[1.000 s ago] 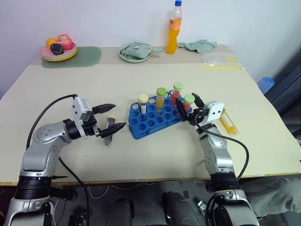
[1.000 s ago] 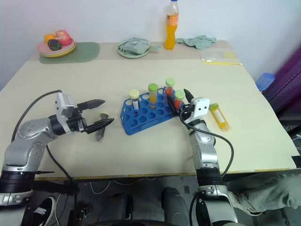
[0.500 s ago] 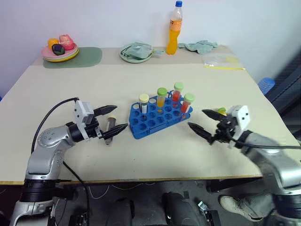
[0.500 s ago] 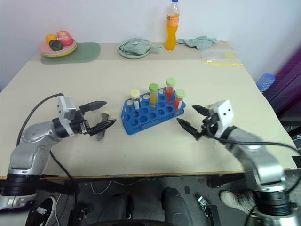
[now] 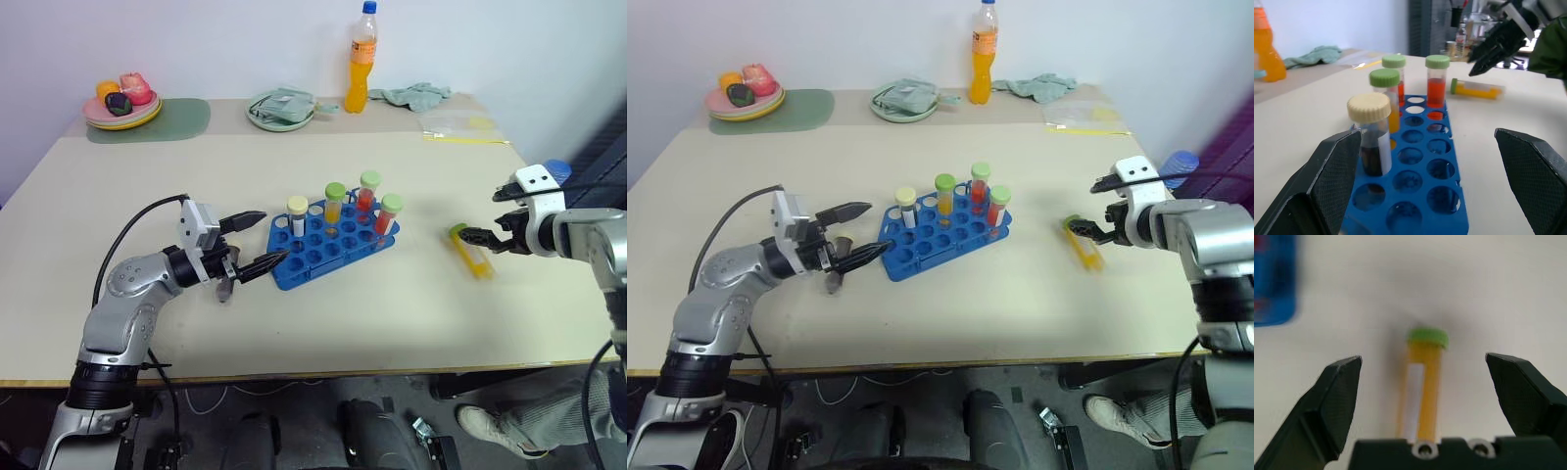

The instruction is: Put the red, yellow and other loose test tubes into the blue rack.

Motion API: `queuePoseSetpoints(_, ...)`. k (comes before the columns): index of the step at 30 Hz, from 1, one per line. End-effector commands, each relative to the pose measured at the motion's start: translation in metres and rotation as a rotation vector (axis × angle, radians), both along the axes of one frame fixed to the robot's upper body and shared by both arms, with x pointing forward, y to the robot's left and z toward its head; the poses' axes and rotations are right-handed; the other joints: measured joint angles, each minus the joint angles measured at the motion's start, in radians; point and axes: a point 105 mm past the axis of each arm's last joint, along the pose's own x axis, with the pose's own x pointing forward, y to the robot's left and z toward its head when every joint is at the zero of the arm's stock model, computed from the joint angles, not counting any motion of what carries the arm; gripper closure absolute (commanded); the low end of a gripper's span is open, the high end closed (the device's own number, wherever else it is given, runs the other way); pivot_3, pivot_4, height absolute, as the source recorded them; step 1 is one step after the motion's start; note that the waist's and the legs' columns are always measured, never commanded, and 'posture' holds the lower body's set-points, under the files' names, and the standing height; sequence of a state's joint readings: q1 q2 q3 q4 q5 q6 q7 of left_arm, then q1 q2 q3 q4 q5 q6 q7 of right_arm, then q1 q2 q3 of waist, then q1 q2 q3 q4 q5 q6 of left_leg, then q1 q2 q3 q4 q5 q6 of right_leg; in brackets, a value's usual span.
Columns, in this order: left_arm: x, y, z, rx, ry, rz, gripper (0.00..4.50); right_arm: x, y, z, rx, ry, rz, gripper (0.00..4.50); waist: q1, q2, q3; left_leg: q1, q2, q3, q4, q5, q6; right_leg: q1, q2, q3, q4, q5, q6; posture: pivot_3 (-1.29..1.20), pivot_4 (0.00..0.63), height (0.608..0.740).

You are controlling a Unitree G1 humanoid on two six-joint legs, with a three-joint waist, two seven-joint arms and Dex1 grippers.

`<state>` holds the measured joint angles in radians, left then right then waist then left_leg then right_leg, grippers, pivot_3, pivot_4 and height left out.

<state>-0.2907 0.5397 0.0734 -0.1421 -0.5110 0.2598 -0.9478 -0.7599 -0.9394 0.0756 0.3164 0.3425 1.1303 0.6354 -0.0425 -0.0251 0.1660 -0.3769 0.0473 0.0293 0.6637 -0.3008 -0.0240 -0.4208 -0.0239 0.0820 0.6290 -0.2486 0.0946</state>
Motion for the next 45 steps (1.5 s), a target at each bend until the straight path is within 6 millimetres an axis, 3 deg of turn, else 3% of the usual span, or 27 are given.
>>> queuePoseSetpoints(1,-0.008,0.001,0.008,-0.010,-0.037,0.009,0.00,0.005,-0.004,0.006,0.071,0.064,-0.055,0.03,0.000,0.000,0.000,0.000,0.000,0.000,0.000,0.000,0.000,0.000,0.000,0.000,0.000,0.000,0.000,0.00,0.150,0.740)
queuePoseSetpoints(10,-0.015,0.011,0.004,-0.077,-0.030,0.084,0.00,0.005,0.004,-0.014,0.030,0.222,0.025,0.03,-0.001,0.000,0.000,0.000,0.000,0.001,0.000,0.000,0.000,-0.001,-0.001,0.000,0.000,0.000,0.000,0.00,0.150,0.740)
queuePoseSetpoints(20,-0.019,0.013,-0.008,-0.082,-0.014,0.110,0.00,0.006,-0.002,-0.033,-0.057,0.265,0.068,0.03,-0.001,0.000,0.000,0.000,0.000,0.001,0.000,0.000,0.000,-0.001,-0.001,0.000,0.000,0.000,0.000,0.00,0.150,0.740)
queuePoseSetpoints(22,-0.019,0.014,-0.008,-0.081,-0.015,0.110,0.00,0.007,-0.004,-0.034,-0.078,0.271,0.074,0.55,-0.001,0.000,0.000,0.000,0.000,0.001,0.000,0.000,0.000,-0.001,-0.001,0.000,0.000,0.000,0.000,0.00,0.150,0.740)
queuePoseSetpoints(24,-0.018,0.013,-0.006,-0.081,-0.020,0.107,0.00,0.007,-0.005,-0.035,-0.086,0.275,0.077,1.34,-0.001,0.000,0.000,0.000,0.000,0.001,0.001,0.000,0.000,0.000,-0.001,0.000,0.000,0.000,0.000,0.00,0.150,0.740)
queuePoseSetpoints(27,-0.018,0.012,-0.004,-0.079,-0.023,0.104,0.00,0.008,-0.004,-0.035,-0.083,0.273,0.077,2.92,-0.001,0.000,0.000,0.000,0.000,0.001,0.001,0.000,0.000,0.000,-0.001,0.000,0.000,0.000,0.000,0.00,0.150,0.740)
queuePoseSetpoints(29,-0.017,0.012,-0.004,-0.076,-0.022,0.102,0.00,0.009,-0.003,-0.035,-0.082,0.271,0.081,3.71,-0.002,0.000,0.000,0.000,0.000,0.001,0.001,0.000,0.000,0.000,-0.001,0.000,0.000,0.000,0.000,0.00,0.150,0.740)
queuePoseSetpoints(32,-0.017,0.012,-0.004,-0.073,-0.022,0.099,0.00,0.008,0.000,-0.030,-0.061,0.254,0.097,3.72,-0.002,0.000,0.000,0.000,0.000,0.001,0.001,0.000,0.000,0.000,0.000,0.000,0.000,0.000,0.000,0.00,0.150,0.740)
queuePoseSetpoints(34,-0.017,0.013,-0.003,-0.070,-0.022,0.098,0.00,0.003,0.005,-0.024,-0.020,0.239,0.129,3.72,-0.001,0.000,0.000,0.000,0.000,0.001,0.001,0.000,0.000,0.000,0.000,0.000,0.000,0.000,0.000,0.00,0.150,0.740)
queuePoseSetpoints(37,-0.017,0.014,-0.003,-0.065,-0.022,0.099,0.00,-0.020,0.015,-0.021,0.038,0.264,0.216,3.72,0.004,0.001,0.000,0.000,0.000,0.000,0.000,0.000,0.000,0.000,0.000,0.000,0.000,0.000,0.001,0.00,0.150,0.740)
queuePoseSetpoints(41,-0.017,0.016,-0.001,-0.058,-0.020,0.096,0.00,-0.072,0.042,-0.023,0.115,0.313,0.419,3.72,0.018,0.001,0.000,-0.002,0.000,-0.001,0.000,0.000,0.000,-0.001,-0.001,-0.002,0.000,0.002,0.003,0.00,0.150,0.740)
queuePoseSetpoints(45,-0.013,0.016,0.000,-0.051,-0.018,0.086,0.00,-0.094,0.079,-0.018,0.207,0.168,0.568,3.72,0.019,0.000,0.000,0.000,0.000,0.000,0.000,0.000,0.000,0.000,0.000,-0.001,0.000,0.000,0.001,0.00,0.150,0.740)
